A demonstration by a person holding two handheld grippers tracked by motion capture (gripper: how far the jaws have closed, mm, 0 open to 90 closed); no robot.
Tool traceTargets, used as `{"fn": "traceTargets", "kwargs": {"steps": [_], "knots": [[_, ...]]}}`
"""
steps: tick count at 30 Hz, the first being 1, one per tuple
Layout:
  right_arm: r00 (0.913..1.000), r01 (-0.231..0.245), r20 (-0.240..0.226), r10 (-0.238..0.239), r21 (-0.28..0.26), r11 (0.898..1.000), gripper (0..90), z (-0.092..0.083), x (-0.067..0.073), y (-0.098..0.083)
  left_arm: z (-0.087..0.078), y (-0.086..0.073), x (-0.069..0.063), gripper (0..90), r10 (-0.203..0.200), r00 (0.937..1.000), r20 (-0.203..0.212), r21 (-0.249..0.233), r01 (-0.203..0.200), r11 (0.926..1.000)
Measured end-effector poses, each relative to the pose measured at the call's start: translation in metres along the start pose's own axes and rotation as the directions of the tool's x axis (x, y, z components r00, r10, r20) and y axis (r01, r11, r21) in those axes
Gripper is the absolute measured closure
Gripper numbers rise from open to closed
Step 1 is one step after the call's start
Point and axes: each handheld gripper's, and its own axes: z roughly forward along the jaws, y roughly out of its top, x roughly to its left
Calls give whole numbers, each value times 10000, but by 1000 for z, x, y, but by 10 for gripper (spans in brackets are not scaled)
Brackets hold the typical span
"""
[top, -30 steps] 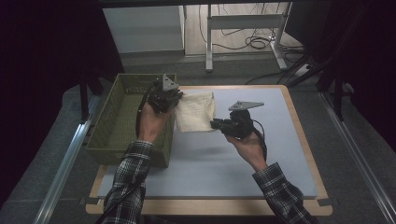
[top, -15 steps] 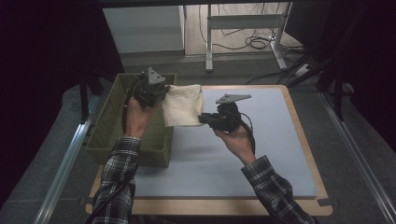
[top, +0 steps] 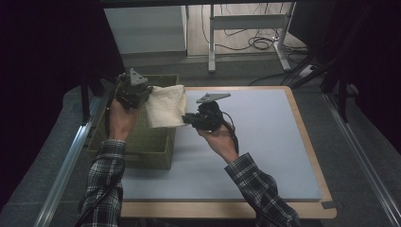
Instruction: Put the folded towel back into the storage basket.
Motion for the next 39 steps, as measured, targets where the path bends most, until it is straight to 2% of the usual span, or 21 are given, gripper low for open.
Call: {"fn": "traceTargets", "kwargs": {"steps": [14,26,32,39], "knots": [[9997,160,-187,-149,587,9981,806,58,29,9,1,-35,36,817,-484,9979,-429,468,504,9976],[9989,465,-171,-446,1323,9901,806,106,56,17,-4,-67,64,815,-816,9936,-779,941,888,9916],[9971,757,-161,-741,1773,9812,806,124,69,22,-6,-79,74,815,-881,9918,-923,1097,980,9891],[9929,1147,27,-1193,2556,9600,805,141,74,25,14,-86,75,814,-933,9928,-752,1391,1031,9849]]}}
